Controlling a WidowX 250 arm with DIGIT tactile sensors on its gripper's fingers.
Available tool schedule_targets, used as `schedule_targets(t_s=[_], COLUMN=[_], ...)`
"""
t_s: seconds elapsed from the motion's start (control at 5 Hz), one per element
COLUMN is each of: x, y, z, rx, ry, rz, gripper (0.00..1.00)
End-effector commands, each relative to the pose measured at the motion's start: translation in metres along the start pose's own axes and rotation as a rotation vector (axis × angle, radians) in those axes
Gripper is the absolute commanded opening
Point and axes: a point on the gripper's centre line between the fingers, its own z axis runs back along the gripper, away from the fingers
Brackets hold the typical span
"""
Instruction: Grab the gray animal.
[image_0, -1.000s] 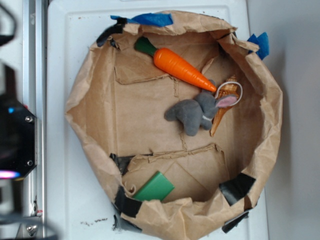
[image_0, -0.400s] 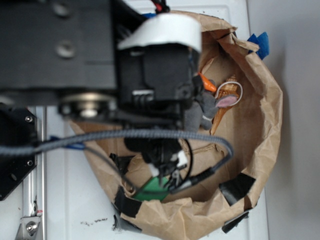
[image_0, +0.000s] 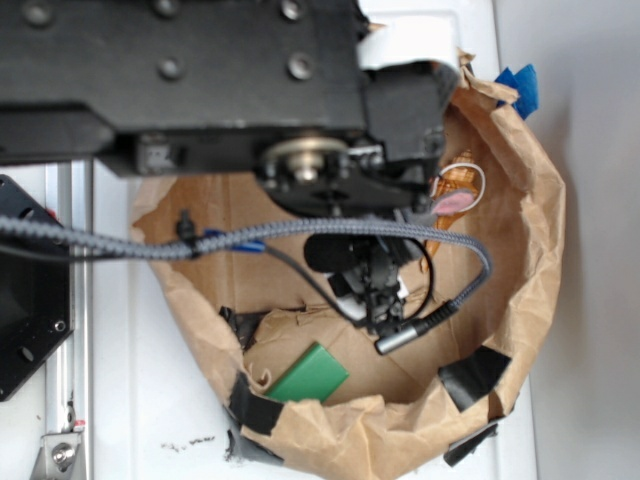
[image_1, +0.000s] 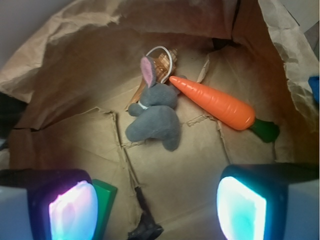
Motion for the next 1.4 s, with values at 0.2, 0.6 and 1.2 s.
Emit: schedule_targets(t_s=[0.2,0.6,1.2], x=[0.009,0.014,0.025], y=[0.002,-0.008,0.009], z=[-0.037,-0.099,-0.102], rx=[0.086,0.047,0.075], ry=[-0.031,0.001,-0.153], rz=[0.021,0.013,-0.005], gripper=[1.00,1.00,1.00])
